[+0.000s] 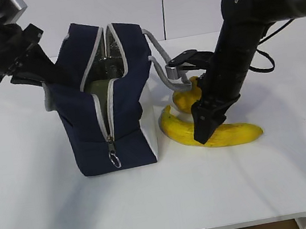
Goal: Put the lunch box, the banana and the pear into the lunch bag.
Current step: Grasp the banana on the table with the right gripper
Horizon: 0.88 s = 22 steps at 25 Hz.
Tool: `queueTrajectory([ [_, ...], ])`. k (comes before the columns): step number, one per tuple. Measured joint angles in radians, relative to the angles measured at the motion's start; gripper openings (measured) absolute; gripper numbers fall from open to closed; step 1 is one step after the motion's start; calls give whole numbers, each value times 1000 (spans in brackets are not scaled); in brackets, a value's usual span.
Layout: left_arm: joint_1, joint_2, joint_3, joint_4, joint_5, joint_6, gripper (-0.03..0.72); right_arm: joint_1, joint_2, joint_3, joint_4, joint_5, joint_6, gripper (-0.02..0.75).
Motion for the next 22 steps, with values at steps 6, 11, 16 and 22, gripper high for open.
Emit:
queueTrajectory([
  [6, 0, 0, 0, 0, 0, 0, 6, 0, 4, 0, 0, -3, 0, 554],
  [11, 0, 0, 0, 0, 0, 0, 6, 0, 4, 0, 0, -10, 0, 519],
  [16, 0, 0, 0, 0, 0, 0, 6, 0, 12, 0, 0, -17, 0, 517],
  [22, 0, 0, 0, 0, 0, 0, 6, 0, 18, 0, 0, -19, 0, 491],
])
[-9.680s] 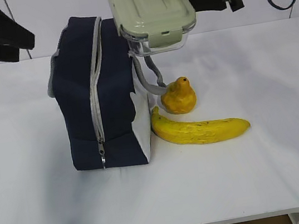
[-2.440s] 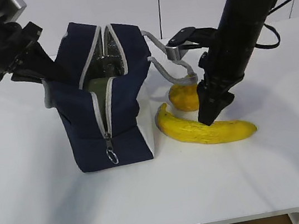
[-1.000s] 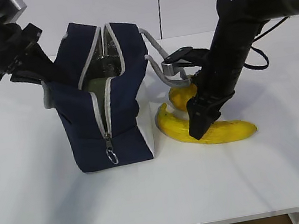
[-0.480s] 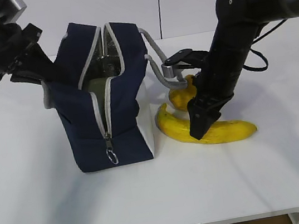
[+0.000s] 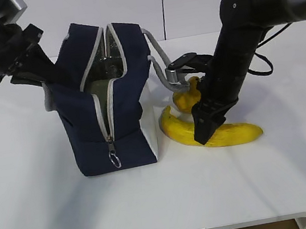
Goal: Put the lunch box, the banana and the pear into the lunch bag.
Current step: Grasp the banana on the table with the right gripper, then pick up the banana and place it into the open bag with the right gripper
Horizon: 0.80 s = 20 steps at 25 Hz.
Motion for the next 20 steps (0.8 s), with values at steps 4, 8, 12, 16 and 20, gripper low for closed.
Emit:
queueTrajectory([
  [4, 0, 0, 0, 0, 0, 0, 6, 2, 2, 0, 0, 4, 0, 371],
  [8, 0, 0, 0, 0, 0, 0, 6, 2, 2, -6, 8, 31, 0, 298],
  [12, 0, 0, 0, 1, 0, 0, 6, 2, 4, -71, 50, 97, 2, 295],
  [16, 0, 0, 0, 1, 0, 0, 6, 2, 6, -144, 89, 106, 13, 295],
  [20, 0, 0, 0, 1, 0, 0, 6, 2, 6, -201, 74, 112, 62, 294],
])
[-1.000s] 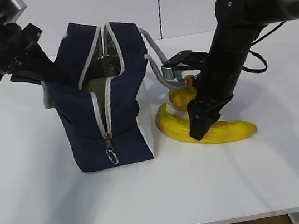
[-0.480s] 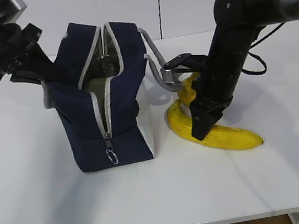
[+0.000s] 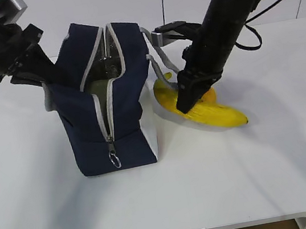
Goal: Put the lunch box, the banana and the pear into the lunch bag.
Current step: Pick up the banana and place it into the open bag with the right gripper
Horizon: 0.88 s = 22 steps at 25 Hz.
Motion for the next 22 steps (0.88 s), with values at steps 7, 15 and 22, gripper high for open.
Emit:
queueTrajectory([
  [7, 0, 0, 0, 0, 0, 0, 6, 0, -6, -61, -73, 7, 103, 293],
  [15, 0, 0, 0, 0, 0, 0, 6, 0, -84, -87, -223, 14, 184, 293],
  [22, 0, 0, 0, 0, 0, 0, 6, 0, -130, -195, -362, 29, 291, 293],
])
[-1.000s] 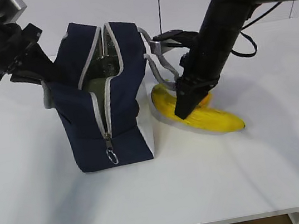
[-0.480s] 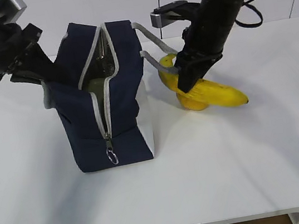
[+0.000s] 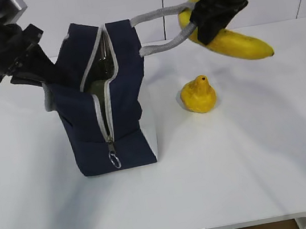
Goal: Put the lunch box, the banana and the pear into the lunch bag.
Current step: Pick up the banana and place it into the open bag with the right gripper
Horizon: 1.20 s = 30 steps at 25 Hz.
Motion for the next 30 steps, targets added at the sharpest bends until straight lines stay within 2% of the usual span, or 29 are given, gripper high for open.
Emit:
queueTrajectory([
  [5, 0, 0, 0, 0, 0, 0, 6, 0, -19, -65, -125, 6, 171, 293],
  [8, 0, 0, 0, 0, 0, 0, 6, 0, -40, -88, -120, 10, 231, 292],
  [10, 0, 0, 0, 0, 0, 0, 6, 0, -57, -101, -66, 12, 245, 292],
  [12, 0, 0, 0, 0, 0, 0, 6, 0, -65, -115, 32, 13, 249, 292],
  [18, 0, 0, 0, -44, 0, 0, 6, 0, -64, -121, 454, 15, 252, 292],
  [24, 0, 0, 0, -96, 0, 0, 6, 0, -20, -121, 769, -22, 257, 292],
  [27, 0, 0, 0, -124, 0, 0, 6, 3, 15, -121, 886, -57, 247, 292],
  [30, 0, 0, 0, -151, 0, 0, 6, 15, 51, -121, 921, -93, 238, 292],
])
